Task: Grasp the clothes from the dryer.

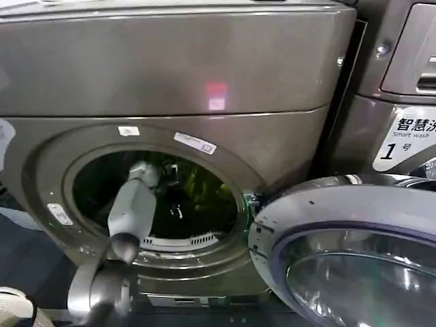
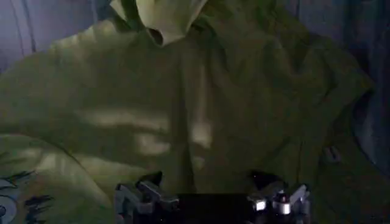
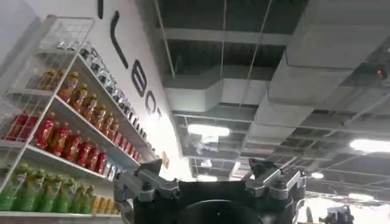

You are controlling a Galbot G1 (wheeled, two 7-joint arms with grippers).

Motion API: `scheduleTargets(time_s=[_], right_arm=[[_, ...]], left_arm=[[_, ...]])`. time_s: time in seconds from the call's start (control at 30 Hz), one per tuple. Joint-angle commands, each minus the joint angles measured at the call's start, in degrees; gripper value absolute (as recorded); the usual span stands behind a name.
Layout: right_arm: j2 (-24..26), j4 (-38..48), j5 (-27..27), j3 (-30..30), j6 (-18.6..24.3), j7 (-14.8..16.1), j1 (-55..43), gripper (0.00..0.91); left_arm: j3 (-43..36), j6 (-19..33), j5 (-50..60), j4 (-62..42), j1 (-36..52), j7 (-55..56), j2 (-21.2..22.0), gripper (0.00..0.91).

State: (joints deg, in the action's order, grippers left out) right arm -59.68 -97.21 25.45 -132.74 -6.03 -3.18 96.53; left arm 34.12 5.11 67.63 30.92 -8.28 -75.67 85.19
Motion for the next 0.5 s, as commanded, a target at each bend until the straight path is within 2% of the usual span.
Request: scheduleTargets(time_s=[0.03, 0.2, 0.37, 0.5], right_arm=[[0.3, 0.0, 0.2, -0.2, -0.2, 0.0, 0.1, 0.907], [0.0, -0.1, 0.2, 0.1, -0.5, -0.1, 0.0, 0.907], [-0.1, -0.2, 0.3, 0.2, -1.2, -0.6, 0.0, 0.907], [0.2, 0.0, 0.2, 0.2, -1.5, -0.8, -0.1, 0.907]], left_arm=[[0.0, -0.6, -1.5, -0.4, -0.4, 1.2, 0.0, 0.0], [-0.2, -2.7, -3.2, 1.1, -0.7, 3.5, -0.1, 0.0], [-0.5, -2.4, -5.2, 4.5, -2.0, 6.4, 0.0, 0.0], [-0.8, -2.8, -11.1, 8.6, -3.2, 15.2, 0.0, 0.0]])
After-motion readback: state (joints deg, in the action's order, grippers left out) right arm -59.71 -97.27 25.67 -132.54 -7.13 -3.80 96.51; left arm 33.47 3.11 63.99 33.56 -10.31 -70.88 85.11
